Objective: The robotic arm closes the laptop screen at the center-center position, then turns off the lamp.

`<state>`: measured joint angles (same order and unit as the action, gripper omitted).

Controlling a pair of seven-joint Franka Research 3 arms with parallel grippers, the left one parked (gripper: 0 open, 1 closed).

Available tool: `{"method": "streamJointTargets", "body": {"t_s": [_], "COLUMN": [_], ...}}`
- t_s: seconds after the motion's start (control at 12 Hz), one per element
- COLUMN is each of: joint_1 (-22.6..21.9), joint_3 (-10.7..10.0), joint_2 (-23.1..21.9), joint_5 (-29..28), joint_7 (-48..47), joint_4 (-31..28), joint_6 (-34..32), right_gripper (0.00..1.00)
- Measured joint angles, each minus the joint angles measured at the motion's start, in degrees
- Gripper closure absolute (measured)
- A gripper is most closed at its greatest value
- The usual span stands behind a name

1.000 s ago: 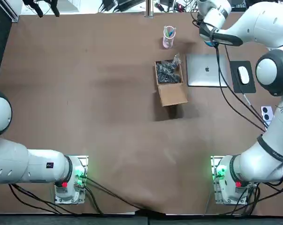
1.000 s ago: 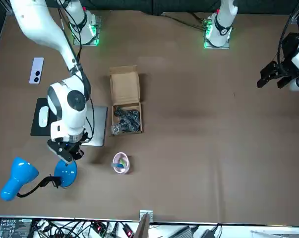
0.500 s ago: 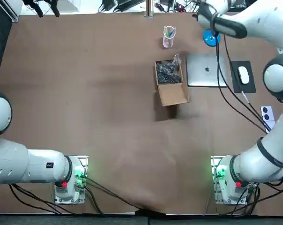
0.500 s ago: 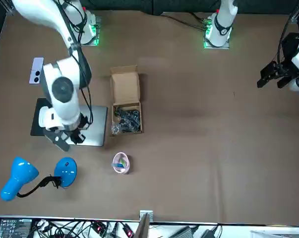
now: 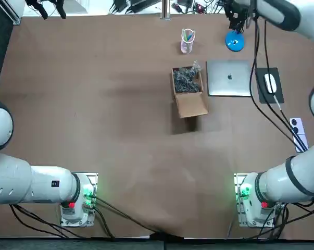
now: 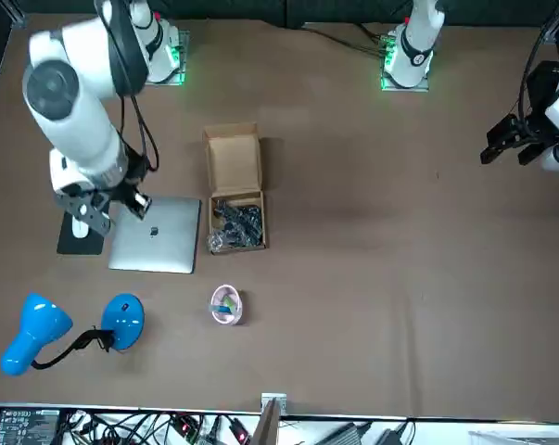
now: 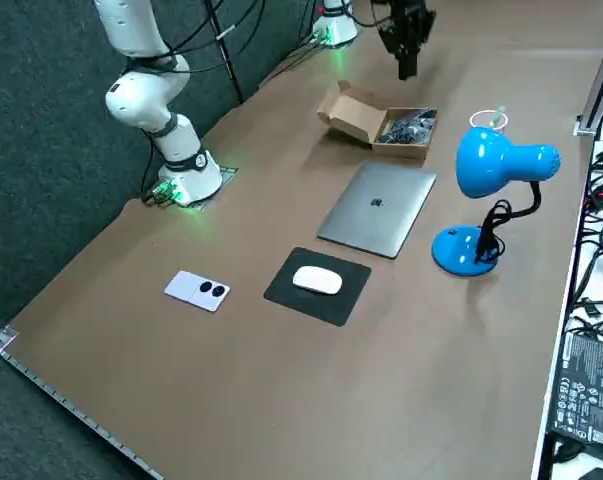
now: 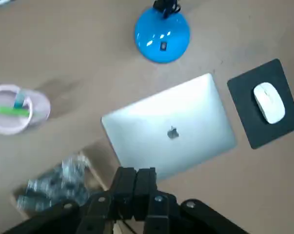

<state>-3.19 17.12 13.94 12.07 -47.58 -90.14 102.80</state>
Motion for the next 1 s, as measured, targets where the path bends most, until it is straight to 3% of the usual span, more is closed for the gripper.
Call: {"method": "streamJointTargets", "body": {"t_s": [0.33, 0.5, 0.58, 0.92, 1.0], "joint_1": [2.18, 2.89, 3.15, 3.15, 3.16], "joint_3": [-0.69, -2.68, -4.94, -8.91, -10.08], "joint_2": [-6.25, -8.6, -10.11, -12.55, -13.37], "joint_5": [-6.7, -8.76, -10.34, -10.8, -10.82], "joint_7": [13.8, 19.58, 23.96, 31.58, 34.09], "joint_4": [-0.06, -0.12, -0.22, -0.34, -0.51], "joint_6": [-7.24, -10.07, -12.22, -15.24, -15.7], "right_gripper": [0.96, 0.77, 0.54, 0.07, 0.0]}}
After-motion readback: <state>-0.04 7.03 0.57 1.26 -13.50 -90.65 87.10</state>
